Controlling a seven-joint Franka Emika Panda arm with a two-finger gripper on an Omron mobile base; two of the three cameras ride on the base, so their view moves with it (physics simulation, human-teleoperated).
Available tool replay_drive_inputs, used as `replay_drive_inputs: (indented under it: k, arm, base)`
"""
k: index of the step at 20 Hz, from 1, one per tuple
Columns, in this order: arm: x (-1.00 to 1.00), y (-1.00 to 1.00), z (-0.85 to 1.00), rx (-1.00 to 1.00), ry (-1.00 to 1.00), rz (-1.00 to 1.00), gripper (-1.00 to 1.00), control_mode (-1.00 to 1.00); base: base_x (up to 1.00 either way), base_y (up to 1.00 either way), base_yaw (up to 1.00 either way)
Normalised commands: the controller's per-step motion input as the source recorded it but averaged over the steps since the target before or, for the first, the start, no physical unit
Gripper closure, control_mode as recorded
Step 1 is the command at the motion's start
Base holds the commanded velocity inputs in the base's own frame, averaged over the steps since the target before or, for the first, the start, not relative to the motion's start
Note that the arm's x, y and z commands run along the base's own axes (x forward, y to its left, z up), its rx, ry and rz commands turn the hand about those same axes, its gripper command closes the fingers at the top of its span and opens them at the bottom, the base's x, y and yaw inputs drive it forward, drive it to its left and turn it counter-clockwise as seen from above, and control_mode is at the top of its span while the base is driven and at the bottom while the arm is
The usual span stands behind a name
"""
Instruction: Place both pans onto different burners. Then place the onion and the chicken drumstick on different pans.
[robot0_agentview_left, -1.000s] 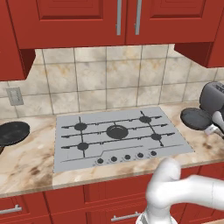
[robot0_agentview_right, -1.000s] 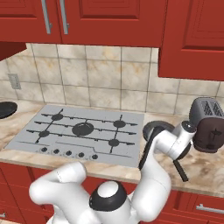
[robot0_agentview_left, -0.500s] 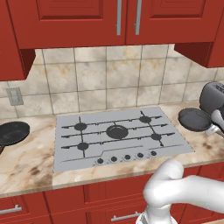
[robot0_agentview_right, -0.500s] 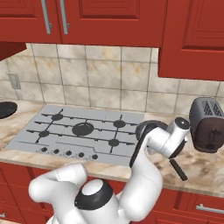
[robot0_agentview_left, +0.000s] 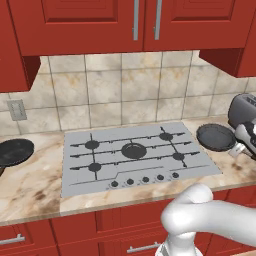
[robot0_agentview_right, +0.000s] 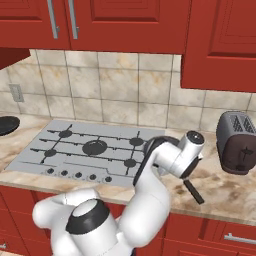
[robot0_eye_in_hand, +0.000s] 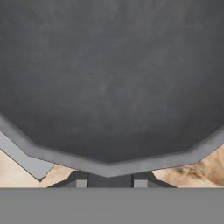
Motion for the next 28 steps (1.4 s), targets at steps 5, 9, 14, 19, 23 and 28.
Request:
replay_drive_inputs:
  k: [5, 9, 14, 19, 23, 28]
  arm:
    - [-0.01, 0.44, 0.11, 0.0, 0.0, 0.04, 1.0, -1.0]
    - [0.0, 0.24, 0.04, 0.0, 0.0, 0.02, 1.0, -1.0]
    - [0.0, 0.2, 0.01, 0.0, 0.0, 0.01, 1.0, -1.0]
    - [0.0, 0.23, 0.01, 0.0, 0.0, 0.02, 1.0, -1.0]
    - [0.0, 0.23, 0.05, 0.0, 0.0, 0.01, 1.0, -1.0]
    - [0.0, 0.22, 0.04, 0.0, 0.0, 0.01, 1.0, -1.0]
  base:
    - [0.0, 0.0, 0.0]
    - [0.0, 0.0, 0.0]
    - [0.0, 0.0, 0.0]
    - [0.0, 0.0, 0.0]
    - [0.0, 0.0, 0.0]
    - [0.0, 0.0, 0.0]
